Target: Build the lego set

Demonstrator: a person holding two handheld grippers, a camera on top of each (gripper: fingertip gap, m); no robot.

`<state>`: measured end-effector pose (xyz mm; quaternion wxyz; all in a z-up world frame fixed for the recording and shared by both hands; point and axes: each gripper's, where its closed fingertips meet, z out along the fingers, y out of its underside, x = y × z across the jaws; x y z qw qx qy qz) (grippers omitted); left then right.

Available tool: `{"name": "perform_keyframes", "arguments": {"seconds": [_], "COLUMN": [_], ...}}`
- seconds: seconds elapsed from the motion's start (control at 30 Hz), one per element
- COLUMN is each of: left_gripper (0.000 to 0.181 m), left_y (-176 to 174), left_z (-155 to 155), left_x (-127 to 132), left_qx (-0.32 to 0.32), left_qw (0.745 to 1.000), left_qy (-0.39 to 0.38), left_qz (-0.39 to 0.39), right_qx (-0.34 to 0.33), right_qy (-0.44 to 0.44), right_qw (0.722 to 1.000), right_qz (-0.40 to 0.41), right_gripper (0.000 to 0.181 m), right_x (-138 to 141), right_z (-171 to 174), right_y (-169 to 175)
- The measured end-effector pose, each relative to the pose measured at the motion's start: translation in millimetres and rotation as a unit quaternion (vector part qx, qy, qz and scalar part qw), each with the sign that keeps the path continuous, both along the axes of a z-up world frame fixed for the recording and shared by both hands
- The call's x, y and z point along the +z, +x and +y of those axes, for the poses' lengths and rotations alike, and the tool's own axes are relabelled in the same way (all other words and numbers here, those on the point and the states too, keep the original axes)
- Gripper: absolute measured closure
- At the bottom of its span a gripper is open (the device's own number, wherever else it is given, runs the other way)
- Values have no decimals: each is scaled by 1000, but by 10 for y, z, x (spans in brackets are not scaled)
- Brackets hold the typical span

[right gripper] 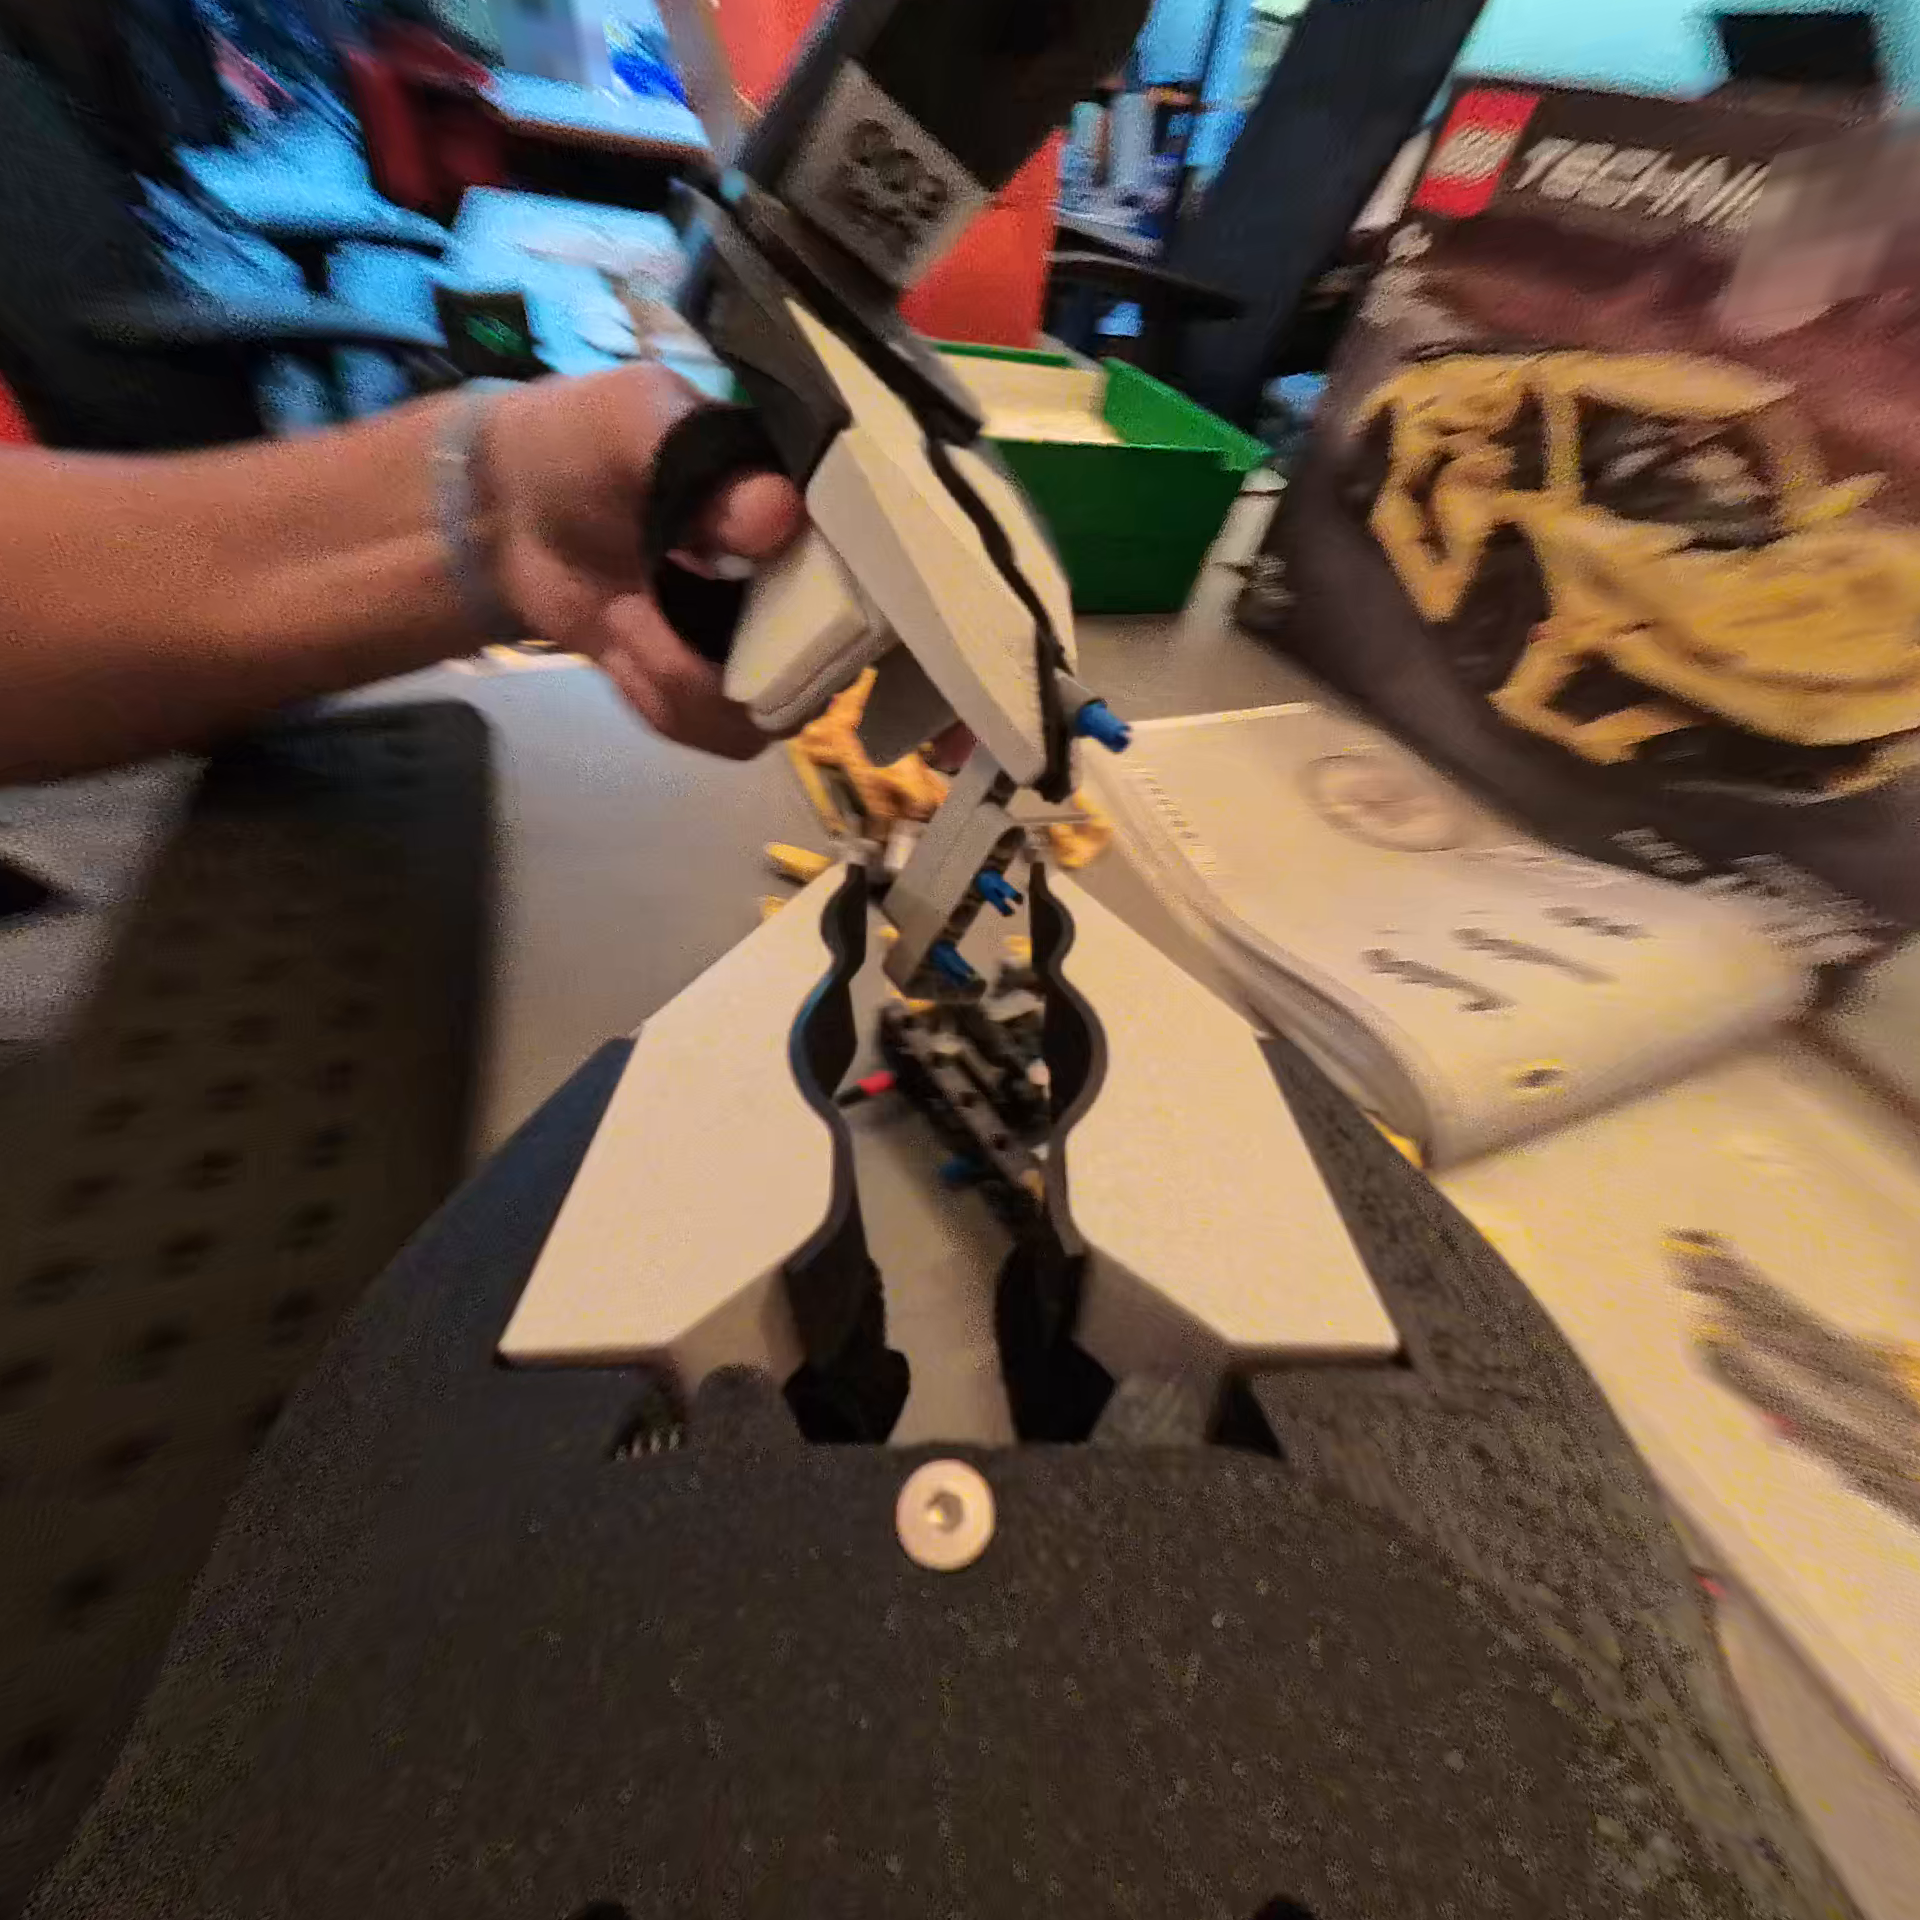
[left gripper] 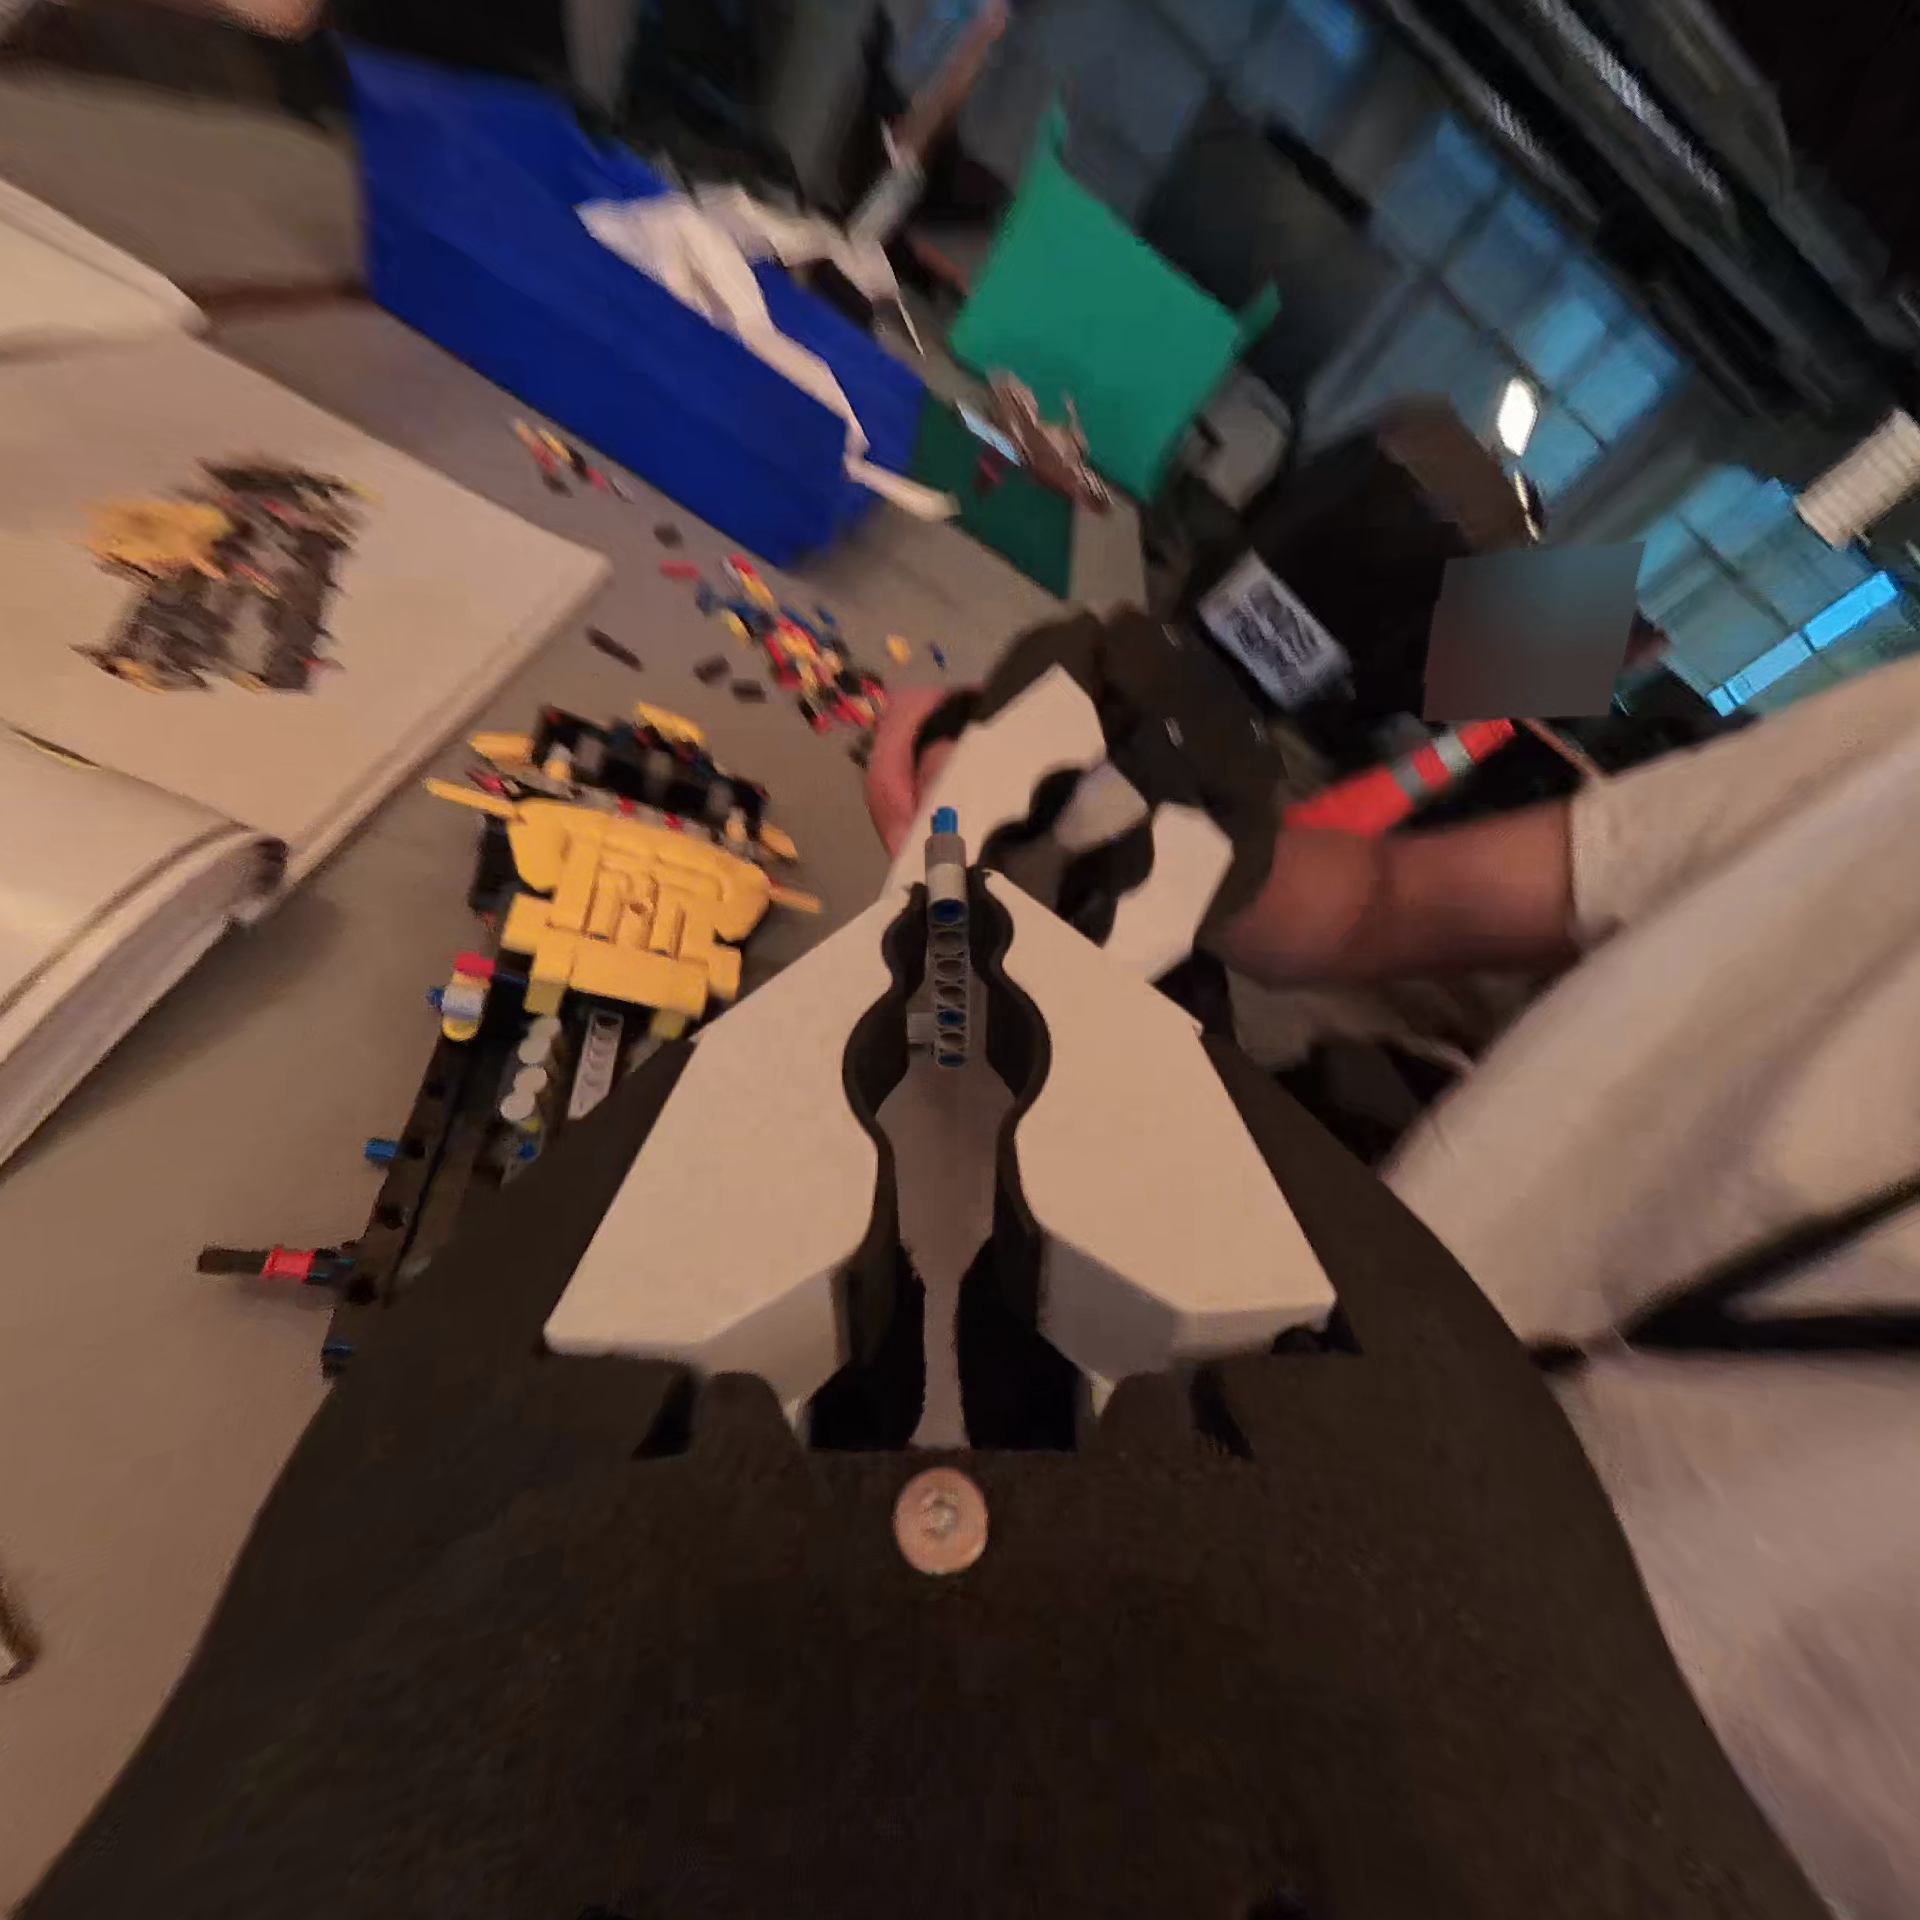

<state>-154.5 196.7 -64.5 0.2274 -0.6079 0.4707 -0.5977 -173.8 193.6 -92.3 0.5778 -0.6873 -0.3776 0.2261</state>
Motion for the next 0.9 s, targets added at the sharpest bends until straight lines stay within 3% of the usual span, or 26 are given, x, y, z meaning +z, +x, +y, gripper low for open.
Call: {"name": "perform_keyframes", "arguments": {"seconds": [0.07,0.13,0.3,0.47,0.57,0.77,0.83,0.9], "left_gripper": [174,174,174,174,174,174,174,174], "left_y": [-55,-108,-39,38,55,31,19,12], "left_z": [50,-1,-147,-264,-272,-297,-300,-308], "left_x": [-40,-49,-201,-116,-95,-74,-94,-104], "left_qx": [-49,-116,-187,-209,-206,-204,-205,-208], "left_qw": [997,989,964,957,957,956,954,952], "left_qy": [-2,-13,33,64,67,73,75,77], "left_qz": [53,96,186,190,195,198,206,209], "right_qx": [51,54,90,128,143,151,163,158], "right_qy": [-61,-112,-166,-198,-196,-183,-195,-198], "right_qw": [994,982,963,951,949,949,943,944], "right_qz": [79,139,191,199,204,208,215,212], "right_gripper": [151,154,168,168,179,178,170,174], "right_x": [117,188,216,179,216,250,262,242], "right_z": [-65,-1,-24,-99,-145,-170,-201,-189], "right_y": [44,180,224,208,193,171,151,151]}}
